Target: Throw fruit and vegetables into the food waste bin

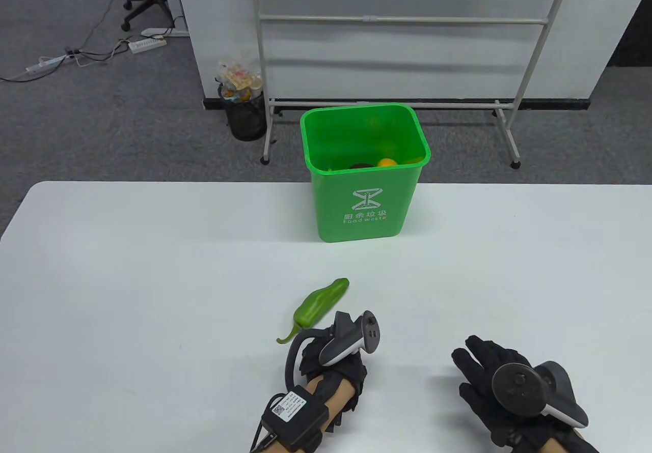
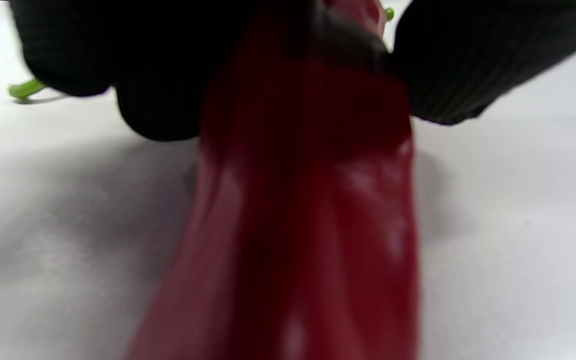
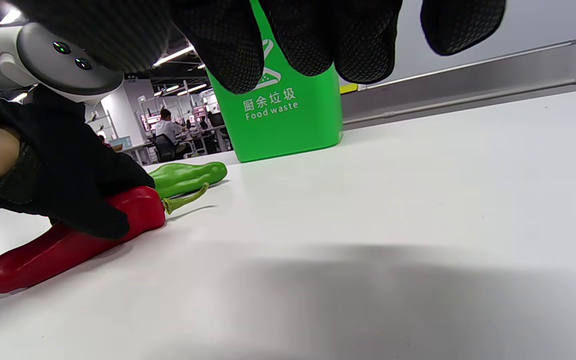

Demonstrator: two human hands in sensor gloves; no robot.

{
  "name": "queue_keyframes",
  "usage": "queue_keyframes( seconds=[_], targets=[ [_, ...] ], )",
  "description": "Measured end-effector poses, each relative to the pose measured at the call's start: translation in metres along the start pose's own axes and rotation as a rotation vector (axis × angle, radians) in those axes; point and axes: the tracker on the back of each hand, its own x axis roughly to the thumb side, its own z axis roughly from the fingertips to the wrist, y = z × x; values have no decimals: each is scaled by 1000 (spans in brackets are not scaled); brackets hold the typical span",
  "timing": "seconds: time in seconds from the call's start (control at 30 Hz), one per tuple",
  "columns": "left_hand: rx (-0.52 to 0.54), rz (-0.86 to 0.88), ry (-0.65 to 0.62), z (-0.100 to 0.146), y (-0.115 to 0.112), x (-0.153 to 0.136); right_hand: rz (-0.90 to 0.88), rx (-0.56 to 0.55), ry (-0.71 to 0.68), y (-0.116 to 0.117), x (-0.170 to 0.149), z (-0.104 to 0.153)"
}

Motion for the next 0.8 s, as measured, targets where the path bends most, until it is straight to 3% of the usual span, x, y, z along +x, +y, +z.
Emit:
queue_keyframes(
  seconds=[0.27,0.43,0.67,0.77,0.8],
  targets=[
    [-32,12,-39,3,1,0,4,-2,-5,0,0,1],
    [-71,132,-117,15,-3,-1,6,5,-9,0,1,1],
    [-160,541,-368,40,-8,-7,6,17,-9,2,0,1],
    [-303,867,-614,44,-21,-6,3,30,-9,3,1,0],
    [-356,1009,-755,45,-26,-3,3,33,-9,3,1,0]
  ],
)
